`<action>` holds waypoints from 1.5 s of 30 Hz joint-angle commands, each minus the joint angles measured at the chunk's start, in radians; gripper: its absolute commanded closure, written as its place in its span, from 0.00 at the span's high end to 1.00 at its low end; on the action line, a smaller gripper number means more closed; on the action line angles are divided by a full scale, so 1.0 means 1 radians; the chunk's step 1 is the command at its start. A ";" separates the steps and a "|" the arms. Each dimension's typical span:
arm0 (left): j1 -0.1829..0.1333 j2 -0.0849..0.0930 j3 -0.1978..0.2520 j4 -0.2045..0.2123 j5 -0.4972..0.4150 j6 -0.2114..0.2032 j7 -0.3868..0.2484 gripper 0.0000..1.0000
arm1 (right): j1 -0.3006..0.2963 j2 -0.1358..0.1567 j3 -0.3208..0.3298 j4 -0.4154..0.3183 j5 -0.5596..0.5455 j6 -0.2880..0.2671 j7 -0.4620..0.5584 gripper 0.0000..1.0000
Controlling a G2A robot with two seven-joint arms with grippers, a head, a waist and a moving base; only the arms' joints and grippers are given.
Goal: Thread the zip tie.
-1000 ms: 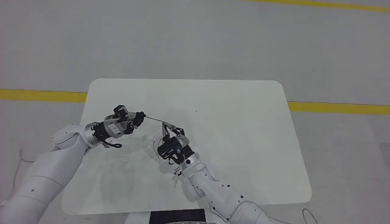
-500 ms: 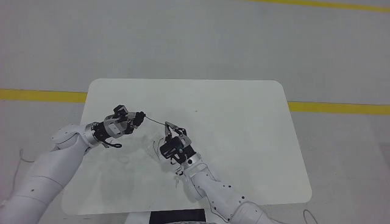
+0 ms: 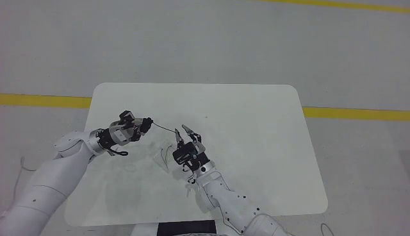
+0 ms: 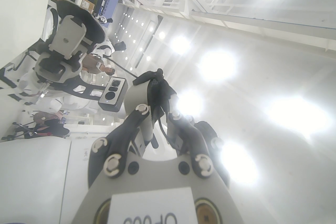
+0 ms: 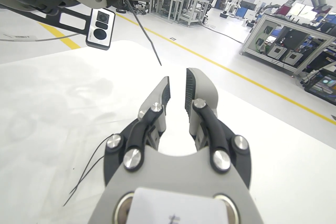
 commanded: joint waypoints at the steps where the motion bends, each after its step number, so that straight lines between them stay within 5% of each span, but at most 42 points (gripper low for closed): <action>1: 0.000 0.000 0.000 0.000 0.000 0.000 0.000 0.00 | -0.007 0.004 0.011 -0.008 0.000 0.000 -0.004 1.00; 14: 0.000 0.000 0.000 0.000 0.000 0.000 0.000 0.00 | -0.012 0.006 0.015 -0.016 0.014 -0.008 -0.004 1.00; 28: 0.000 0.000 0.000 0.000 0.000 0.000 0.000 0.00 | -0.078 0.037 0.216 -0.072 0.295 -0.281 0.005 1.00; 41: 0.000 0.000 0.000 0.000 0.000 0.000 0.000 0.00 | -0.126 0.046 0.362 -0.096 0.682 -0.558 0.019 1.00; 45: 0.003 -0.001 0.003 -0.020 -0.003 -0.001 0.023 0.00 | -0.126 0.046 0.366 -0.091 0.685 -0.565 0.018 1.00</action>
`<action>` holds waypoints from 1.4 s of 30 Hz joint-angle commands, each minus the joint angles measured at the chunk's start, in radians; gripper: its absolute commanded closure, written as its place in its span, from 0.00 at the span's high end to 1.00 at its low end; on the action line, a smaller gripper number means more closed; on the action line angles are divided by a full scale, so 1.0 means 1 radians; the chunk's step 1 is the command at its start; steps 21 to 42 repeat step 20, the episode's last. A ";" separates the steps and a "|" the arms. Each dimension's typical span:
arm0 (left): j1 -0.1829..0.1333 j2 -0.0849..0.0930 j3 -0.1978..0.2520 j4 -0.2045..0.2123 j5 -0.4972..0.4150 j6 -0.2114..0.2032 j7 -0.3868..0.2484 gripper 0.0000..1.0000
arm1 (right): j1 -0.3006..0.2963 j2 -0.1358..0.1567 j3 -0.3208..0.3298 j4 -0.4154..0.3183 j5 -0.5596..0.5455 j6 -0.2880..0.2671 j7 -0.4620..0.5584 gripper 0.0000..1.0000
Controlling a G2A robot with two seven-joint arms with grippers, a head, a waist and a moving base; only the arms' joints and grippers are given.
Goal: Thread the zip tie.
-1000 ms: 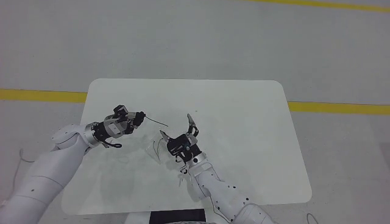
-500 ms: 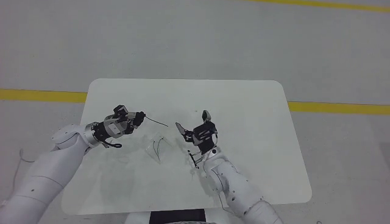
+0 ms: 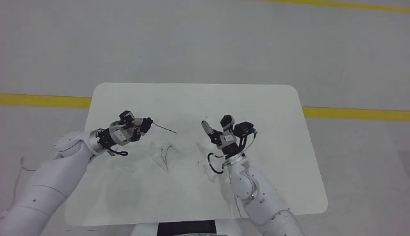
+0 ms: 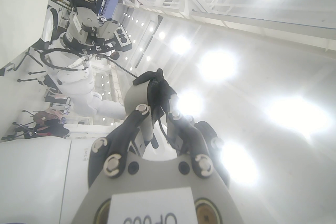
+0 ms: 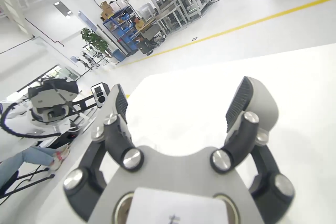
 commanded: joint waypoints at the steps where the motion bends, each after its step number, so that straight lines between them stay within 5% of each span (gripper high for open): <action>1: 0.004 0.000 0.000 -0.026 -0.003 0.001 0.018 0.00 | 0.000 0.000 0.000 0.000 -0.001 0.002 -0.001 1.00; 14: 0.058 0.020 -0.067 -0.189 -0.033 0.059 -0.026 0.00 | 0.000 0.000 0.000 0.000 -0.001 0.002 -0.001 1.00; 42: 0.058 0.020 -0.067 -0.189 -0.033 0.059 -0.026 0.00 | 0.000 0.000 0.000 0.000 -0.001 0.002 -0.001 1.00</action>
